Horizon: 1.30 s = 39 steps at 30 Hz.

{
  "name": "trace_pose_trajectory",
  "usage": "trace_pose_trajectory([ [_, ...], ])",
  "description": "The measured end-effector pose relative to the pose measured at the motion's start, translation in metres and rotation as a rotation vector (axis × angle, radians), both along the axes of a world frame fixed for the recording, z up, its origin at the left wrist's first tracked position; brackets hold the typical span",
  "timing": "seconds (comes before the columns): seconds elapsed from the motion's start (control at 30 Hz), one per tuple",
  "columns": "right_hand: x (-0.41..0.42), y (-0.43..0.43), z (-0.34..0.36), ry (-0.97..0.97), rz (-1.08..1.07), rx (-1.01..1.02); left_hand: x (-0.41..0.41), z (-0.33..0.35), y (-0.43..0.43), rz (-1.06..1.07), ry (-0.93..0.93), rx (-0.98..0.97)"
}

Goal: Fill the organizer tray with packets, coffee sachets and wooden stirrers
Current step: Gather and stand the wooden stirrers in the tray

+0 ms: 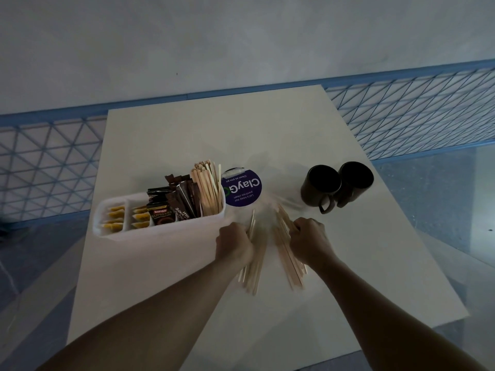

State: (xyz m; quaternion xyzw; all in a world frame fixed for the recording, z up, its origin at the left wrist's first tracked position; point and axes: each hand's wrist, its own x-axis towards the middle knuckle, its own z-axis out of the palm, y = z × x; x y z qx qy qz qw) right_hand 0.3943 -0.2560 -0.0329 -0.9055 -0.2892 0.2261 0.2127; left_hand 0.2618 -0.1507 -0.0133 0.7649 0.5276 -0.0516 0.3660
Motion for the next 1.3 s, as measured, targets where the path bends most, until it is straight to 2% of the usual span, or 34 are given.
trace_pose_trajectory([
  [0.23, 0.002, 0.011, 0.010, 0.082, -0.030, 0.015, -0.004, 0.010, 0.008, 0.017, -0.118, -0.022],
  [0.47, -0.008, 0.033, 0.023, 0.437, -0.144, 0.173, -0.004, 0.025, 0.020, 0.140, -0.333, -0.210],
  [0.57, -0.014, 0.047, 0.034, 0.532, -0.178, 0.265, -0.004, 0.036, 0.026, 0.204, -0.439, -0.271],
  [0.93, -0.035, 0.108, 0.067, 0.558, -0.099, 0.534, -0.014, 0.071, 0.076, 0.311, -0.678, -0.214],
  [1.1, -0.044, 0.139, 0.067, 0.627, -0.141, 0.707, -0.022, 0.076, 0.093, 0.363, -0.737, -0.077],
  [1.3, -0.056, 0.158, 0.069, 0.638, -0.147, 0.796, -0.029, 0.070, 0.099, 0.387, -0.802, 0.049],
])
